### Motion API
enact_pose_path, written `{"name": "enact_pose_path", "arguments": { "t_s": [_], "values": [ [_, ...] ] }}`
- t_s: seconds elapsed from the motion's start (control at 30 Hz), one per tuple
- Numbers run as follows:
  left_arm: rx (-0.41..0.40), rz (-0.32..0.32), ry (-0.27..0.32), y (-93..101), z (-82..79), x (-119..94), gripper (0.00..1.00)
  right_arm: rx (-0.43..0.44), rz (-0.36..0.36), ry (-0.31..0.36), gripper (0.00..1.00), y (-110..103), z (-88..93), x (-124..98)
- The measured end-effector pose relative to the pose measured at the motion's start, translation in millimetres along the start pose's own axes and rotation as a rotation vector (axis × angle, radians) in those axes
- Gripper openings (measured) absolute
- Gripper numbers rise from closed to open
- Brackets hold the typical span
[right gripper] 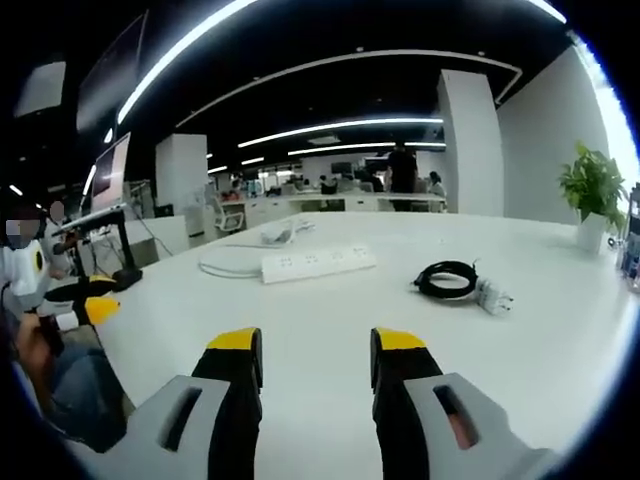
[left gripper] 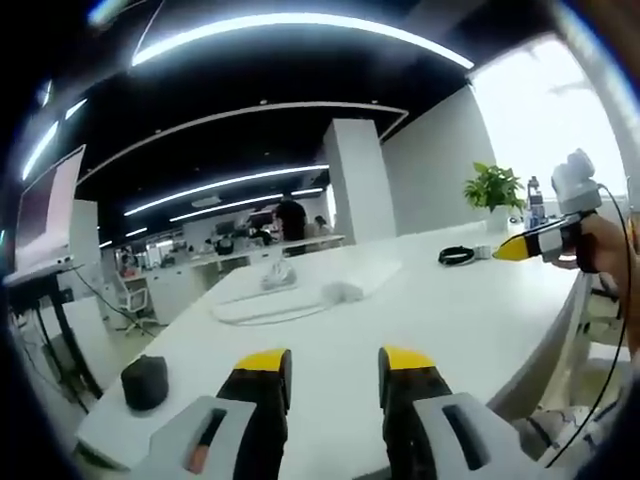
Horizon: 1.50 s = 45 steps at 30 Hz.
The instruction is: Straighten the power strip on the desk, plug the charger into it
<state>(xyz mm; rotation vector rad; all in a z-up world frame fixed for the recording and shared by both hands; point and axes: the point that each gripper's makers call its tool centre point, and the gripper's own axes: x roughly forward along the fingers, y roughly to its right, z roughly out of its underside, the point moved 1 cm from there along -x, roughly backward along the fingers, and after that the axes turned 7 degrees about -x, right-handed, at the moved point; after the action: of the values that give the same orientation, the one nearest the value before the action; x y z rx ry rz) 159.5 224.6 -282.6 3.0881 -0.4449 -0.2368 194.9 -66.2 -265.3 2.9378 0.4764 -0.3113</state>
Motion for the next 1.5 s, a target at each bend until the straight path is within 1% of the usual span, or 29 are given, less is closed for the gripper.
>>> {"name": "enact_pose_path", "arguments": {
  "t_s": [0.1,0.3,0.4,0.47,0.63,0.77,0.9,1.07,1.23,1.4,1.5],
  "values": [
    [-0.011,0.001,0.012,-1.2,-2.8,0,0.35,-0.019,0.002,-0.002,0.44,2,-2.1,-3],
    [-0.007,0.006,0.003,-0.9,-2.4,2,0.35,-0.04,0.028,-0.006,0.44,14,-3.2,-4],
    [-0.005,0.01,-0.002,0.0,-2.7,6,0.35,-0.043,0.025,-0.009,0.44,17,-3.1,-3],
    [-0.005,0.011,-0.009,0.4,-1.9,7,0.35,-0.043,0.01,-0.018,0.44,17,-2.2,-1],
    [-0.041,0.02,-0.007,0.1,-1.4,10,0.35,-0.059,0.006,-0.032,0.44,18,-0.9,1],
    [-0.03,0.02,-0.024,1.2,2.6,12,0.34,-0.045,-0.004,-0.027,0.44,19,2.2,0],
    [-0.031,0.024,-0.026,4.2,5.0,13,0.34,-0.039,0.002,-0.048,0.44,24,9.7,0],
    [-0.009,0.051,-0.031,9.6,1.3,21,0.34,-0.021,0.014,-0.055,0.44,28,14.7,0],
    [0.01,0.068,-0.028,11.7,-0.7,24,0.34,-0.02,0.02,-0.066,0.44,28,16.7,-2],
    [0.021,0.074,-0.058,8.8,6.5,22,0.34,-0.025,0.041,-0.075,0.44,32,15.5,-4],
    [0.011,0.075,-0.062,8.2,7.6,21,0.34,-0.032,0.051,-0.082,0.44,35,15.2,-2]
  ]
}}
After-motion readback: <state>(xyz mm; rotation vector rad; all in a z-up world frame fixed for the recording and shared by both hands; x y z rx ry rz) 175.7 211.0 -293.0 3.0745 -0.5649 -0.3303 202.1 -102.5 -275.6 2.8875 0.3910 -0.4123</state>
